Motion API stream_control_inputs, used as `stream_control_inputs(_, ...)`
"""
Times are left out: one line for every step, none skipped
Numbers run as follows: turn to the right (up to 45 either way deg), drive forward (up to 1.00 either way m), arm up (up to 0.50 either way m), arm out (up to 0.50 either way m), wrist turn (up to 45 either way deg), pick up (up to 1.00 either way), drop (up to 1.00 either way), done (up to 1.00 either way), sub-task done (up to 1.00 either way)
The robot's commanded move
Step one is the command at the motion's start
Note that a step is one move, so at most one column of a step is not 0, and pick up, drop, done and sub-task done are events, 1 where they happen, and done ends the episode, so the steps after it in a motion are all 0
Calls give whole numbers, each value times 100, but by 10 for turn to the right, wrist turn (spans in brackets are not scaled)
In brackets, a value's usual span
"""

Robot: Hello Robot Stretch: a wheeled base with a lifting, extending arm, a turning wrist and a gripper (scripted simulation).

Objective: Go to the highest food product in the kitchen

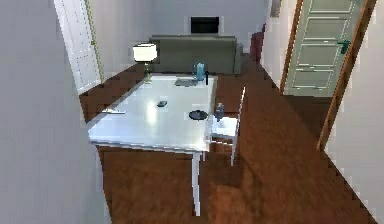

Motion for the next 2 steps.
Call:
stream_control_inputs(150, 0, 0, 0, 0, 0, 0, 0, 0)
stream_control_inputs(30, 0, 0, 0, 0, 0, 0, 0, 0)
